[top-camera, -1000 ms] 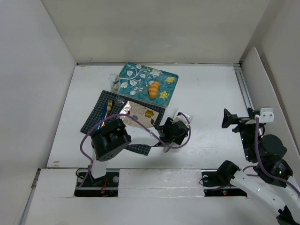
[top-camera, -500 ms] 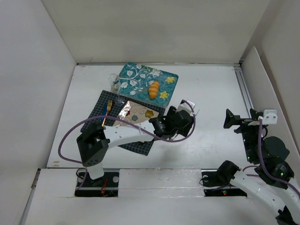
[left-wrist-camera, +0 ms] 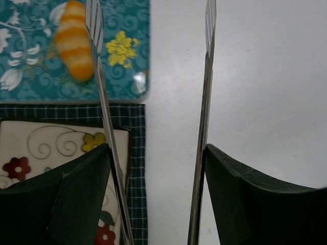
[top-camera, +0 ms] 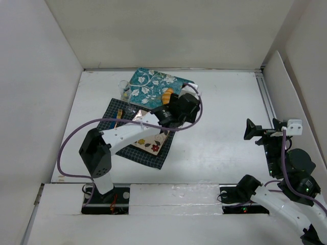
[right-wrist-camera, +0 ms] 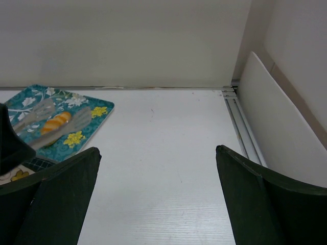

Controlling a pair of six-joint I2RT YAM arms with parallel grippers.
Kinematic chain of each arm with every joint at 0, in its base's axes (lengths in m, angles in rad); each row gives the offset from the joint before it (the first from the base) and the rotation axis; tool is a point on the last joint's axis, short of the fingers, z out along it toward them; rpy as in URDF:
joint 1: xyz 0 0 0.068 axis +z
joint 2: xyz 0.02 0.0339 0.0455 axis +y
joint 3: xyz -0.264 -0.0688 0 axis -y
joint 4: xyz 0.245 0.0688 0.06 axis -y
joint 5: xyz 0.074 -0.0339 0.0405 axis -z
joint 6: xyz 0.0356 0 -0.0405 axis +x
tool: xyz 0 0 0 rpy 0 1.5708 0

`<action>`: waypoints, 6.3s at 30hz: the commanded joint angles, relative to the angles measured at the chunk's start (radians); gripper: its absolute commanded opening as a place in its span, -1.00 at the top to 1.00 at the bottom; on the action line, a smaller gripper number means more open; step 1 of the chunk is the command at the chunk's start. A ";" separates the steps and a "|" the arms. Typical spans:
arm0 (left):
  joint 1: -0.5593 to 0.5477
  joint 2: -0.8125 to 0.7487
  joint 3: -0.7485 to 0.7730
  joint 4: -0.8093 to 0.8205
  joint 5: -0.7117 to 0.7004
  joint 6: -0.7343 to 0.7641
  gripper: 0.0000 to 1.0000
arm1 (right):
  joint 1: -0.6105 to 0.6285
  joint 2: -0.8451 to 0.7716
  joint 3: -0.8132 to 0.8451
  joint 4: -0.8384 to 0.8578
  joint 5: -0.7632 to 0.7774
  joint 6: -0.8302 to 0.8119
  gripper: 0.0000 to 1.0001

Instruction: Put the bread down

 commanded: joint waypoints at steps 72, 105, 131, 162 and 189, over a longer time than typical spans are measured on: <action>0.252 -0.290 -0.369 0.001 0.020 -0.118 0.18 | -0.014 0.035 -0.006 0.066 -0.038 -0.022 -1.00; 0.071 -0.517 -0.674 -0.115 -0.167 -0.396 -0.37 | -0.014 0.027 -0.020 0.066 -0.023 -0.020 -1.00; -0.064 -0.139 -0.395 0.415 0.078 0.006 -0.27 | -0.014 0.033 -0.023 0.065 0.020 -0.016 -1.00; -0.073 0.181 -0.447 0.687 0.115 -0.043 -0.26 | -0.014 0.002 -0.013 0.040 0.014 -0.016 -1.00; -0.093 0.178 -0.401 0.598 0.040 -0.071 -0.92 | -0.014 0.010 -0.009 0.037 0.020 -0.010 -1.00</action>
